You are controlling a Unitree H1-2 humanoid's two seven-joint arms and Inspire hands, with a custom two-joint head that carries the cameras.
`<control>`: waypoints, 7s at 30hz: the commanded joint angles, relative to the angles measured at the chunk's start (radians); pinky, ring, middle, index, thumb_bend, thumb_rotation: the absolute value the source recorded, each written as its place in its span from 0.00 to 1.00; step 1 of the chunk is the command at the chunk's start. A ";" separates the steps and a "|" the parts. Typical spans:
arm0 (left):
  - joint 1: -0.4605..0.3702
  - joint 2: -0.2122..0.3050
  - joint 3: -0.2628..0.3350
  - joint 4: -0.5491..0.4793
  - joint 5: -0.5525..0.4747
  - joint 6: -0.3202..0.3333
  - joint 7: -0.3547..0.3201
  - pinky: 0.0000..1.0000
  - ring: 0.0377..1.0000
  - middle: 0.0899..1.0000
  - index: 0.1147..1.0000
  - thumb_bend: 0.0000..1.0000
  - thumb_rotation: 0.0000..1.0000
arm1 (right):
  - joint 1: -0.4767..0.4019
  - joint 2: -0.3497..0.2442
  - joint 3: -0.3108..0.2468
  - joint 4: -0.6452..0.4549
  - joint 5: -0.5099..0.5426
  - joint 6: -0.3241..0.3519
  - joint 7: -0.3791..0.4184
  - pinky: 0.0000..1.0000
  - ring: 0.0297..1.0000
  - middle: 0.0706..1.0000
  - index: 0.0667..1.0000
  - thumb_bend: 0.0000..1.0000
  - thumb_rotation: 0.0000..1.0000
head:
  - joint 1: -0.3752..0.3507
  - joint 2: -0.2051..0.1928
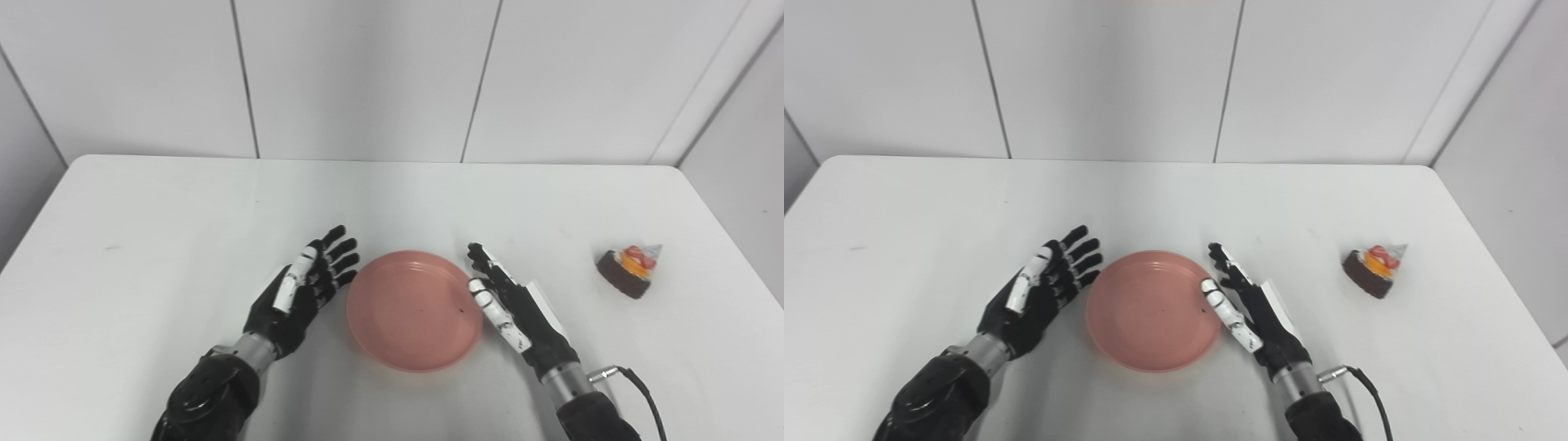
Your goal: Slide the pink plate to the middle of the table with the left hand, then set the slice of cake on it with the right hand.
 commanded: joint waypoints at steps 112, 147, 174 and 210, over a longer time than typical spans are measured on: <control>0.045 0.176 0.139 0.156 -0.101 -0.013 -0.169 0.86 0.89 0.90 0.90 0.45 0.84 | -0.400 -0.687 0.087 0.236 -0.355 0.226 0.496 0.79 0.89 0.92 0.85 1.00 0.21 | -0.271 0.040; 0.047 0.179 0.137 0.149 -0.098 -0.016 -0.170 0.86 0.90 0.91 0.90 0.45 0.85 | -0.399 -0.622 0.063 0.419 -0.290 0.140 0.311 0.43 0.48 0.43 0.48 0.52 0.00 | -0.268 0.047; 0.052 0.132 0.093 0.129 -0.052 -0.040 -0.128 0.87 0.90 0.91 0.91 0.44 0.87 | -0.424 -0.622 0.013 0.019 -0.163 0.250 0.439 0.45 0.47 0.43 0.48 0.52 0.00 | -0.164 0.018; 0.025 -0.073 -0.021 0.012 0.115 0.055 0.082 0.92 0.94 0.94 0.94 0.36 1.00 | -0.696 -0.205 0.351 0.116 -0.204 0.141 0.597 0.36 0.41 0.40 0.50 0.52 0.00 | 0.197 0.047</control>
